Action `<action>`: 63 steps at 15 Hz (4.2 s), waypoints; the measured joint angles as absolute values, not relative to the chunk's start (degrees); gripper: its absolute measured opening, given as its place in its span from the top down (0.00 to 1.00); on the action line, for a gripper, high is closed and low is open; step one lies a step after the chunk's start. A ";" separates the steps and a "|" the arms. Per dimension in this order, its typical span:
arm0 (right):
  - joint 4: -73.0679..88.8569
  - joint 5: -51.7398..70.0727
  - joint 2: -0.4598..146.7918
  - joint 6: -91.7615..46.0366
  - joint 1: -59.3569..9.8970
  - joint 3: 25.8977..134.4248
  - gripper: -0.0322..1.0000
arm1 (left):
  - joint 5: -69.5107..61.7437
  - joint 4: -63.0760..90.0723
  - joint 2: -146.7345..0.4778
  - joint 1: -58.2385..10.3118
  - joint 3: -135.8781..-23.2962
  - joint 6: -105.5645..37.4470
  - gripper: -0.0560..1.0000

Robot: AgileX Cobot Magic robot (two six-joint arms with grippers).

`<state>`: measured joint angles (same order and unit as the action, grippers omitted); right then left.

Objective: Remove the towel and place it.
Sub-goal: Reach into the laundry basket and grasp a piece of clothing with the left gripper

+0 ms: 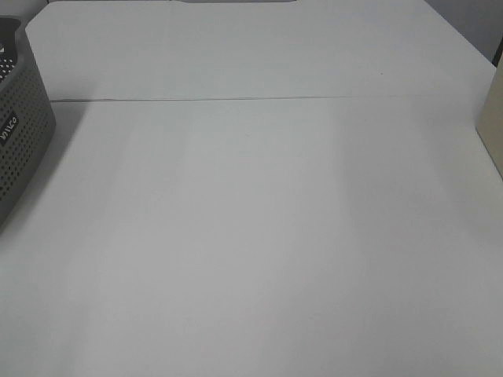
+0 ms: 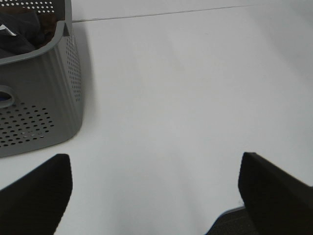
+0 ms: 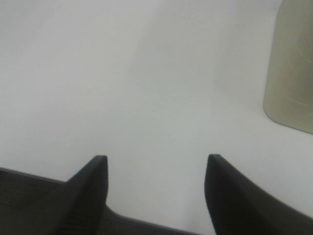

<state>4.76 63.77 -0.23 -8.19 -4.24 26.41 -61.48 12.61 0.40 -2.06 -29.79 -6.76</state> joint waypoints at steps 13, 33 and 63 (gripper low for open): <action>4.76 63.77 -0.23 -8.19 -4.24 26.41 0.41 | -61.48 12.43 0.40 -2.06 -29.79 -6.70 0.13; 4.76 63.77 -0.23 -8.19 -4.24 26.41 0.41 | -54.14 0.40 -13.58 -2.06 -33.40 8.94 0.13; 4.76 63.77 -0.23 -8.19 -4.24 26.41 0.41 | -43.14 -46.12 -95.57 -2.06 -74.71 78.61 0.11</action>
<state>4.76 63.77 -0.23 -8.19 -4.24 26.41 -43.14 -46.12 -95.57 -2.06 -74.71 78.61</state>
